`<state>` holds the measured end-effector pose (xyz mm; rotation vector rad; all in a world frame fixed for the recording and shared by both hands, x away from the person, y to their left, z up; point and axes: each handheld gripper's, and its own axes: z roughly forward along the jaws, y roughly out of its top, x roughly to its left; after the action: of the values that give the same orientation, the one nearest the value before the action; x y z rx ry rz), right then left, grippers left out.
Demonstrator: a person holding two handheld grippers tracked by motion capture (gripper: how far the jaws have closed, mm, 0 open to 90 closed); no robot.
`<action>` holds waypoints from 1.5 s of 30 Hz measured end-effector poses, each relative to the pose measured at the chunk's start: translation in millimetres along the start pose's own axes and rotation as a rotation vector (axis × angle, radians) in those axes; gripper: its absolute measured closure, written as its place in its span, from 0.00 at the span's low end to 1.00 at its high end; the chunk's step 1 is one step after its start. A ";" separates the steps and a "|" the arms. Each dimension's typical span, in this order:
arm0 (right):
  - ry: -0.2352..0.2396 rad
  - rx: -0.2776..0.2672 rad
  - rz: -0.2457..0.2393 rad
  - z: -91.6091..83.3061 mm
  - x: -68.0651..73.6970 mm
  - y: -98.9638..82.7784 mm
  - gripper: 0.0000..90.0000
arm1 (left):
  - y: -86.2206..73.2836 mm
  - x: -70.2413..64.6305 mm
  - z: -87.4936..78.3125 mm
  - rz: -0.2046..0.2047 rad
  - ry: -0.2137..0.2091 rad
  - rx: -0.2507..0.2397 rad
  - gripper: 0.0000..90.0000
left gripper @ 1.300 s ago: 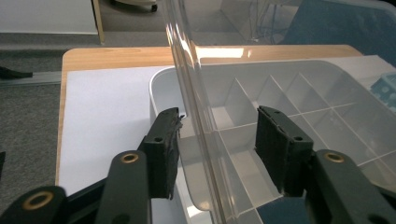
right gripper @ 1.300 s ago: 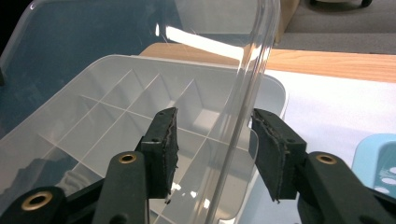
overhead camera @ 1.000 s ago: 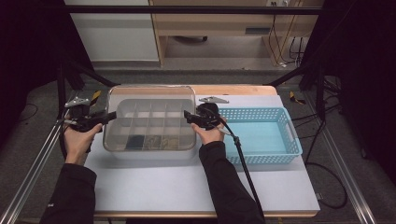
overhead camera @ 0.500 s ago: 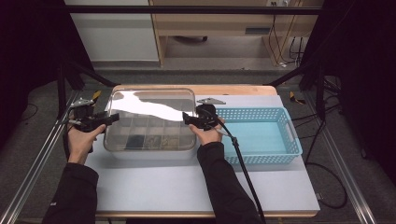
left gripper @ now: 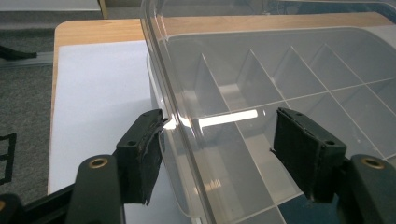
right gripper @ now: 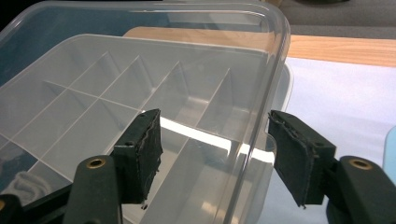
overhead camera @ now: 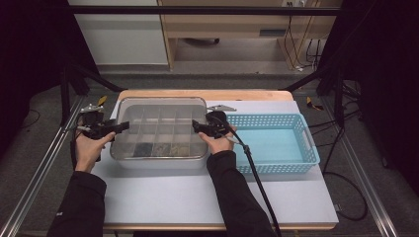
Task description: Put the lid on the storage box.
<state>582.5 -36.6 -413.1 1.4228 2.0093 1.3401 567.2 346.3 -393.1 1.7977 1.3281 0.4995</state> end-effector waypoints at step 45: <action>-0.029 -0.008 -0.057 7.3 4.5 -3.4 0.34 | -6.8 5.4 19.9 -0.002 -0.004 0.038 0.30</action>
<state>583.9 -29.2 -418.6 1.3636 2.0075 1.2953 579.4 344.4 -410.9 1.8276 1.3443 0.4718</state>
